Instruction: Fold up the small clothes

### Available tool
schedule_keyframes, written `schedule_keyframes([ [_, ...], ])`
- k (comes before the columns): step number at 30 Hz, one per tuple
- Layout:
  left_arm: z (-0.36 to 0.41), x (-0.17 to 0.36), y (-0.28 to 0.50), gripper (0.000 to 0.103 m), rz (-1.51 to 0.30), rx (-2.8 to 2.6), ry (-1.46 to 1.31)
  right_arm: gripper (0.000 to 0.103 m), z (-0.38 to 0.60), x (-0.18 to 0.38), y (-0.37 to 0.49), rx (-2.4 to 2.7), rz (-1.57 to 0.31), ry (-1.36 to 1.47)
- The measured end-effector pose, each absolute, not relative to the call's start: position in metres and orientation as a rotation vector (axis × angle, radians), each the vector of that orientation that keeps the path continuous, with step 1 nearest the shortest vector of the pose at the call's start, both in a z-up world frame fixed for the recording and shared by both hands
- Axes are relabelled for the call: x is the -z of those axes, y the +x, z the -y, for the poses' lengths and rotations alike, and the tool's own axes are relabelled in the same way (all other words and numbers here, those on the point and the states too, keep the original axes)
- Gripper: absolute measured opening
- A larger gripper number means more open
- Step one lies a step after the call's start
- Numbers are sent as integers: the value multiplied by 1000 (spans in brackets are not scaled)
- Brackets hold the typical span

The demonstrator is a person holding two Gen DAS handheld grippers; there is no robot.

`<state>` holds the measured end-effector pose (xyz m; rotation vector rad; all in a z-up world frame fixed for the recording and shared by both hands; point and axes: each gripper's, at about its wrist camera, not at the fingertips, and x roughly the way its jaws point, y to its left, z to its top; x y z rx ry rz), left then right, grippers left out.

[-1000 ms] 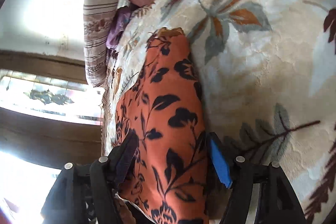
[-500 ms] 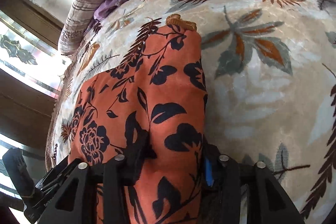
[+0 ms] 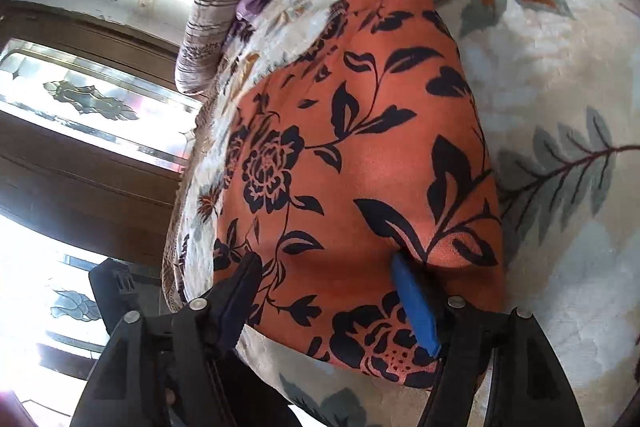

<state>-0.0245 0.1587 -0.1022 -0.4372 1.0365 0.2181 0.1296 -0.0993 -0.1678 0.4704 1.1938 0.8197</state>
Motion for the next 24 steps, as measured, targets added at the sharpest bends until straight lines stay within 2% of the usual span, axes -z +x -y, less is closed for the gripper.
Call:
schedule_keyframes([
  [5,-171,64,10,64,-940,-140,-496,71,97,166,121,-805,-1194,422],
  [9,-181,73,76,64,-991,-138,-469,71,98,167,114,-800,-1175,426],
  [12,-193,113,109,42,-1132,-198,-483,71,105,166,114,-803,-1169,433],
  [15,-208,125,103,44,-1114,-187,-623,71,107,164,113,-809,-1173,418],
  [24,-188,86,42,45,-1020,-209,-526,71,115,165,108,-808,-1162,433],
])
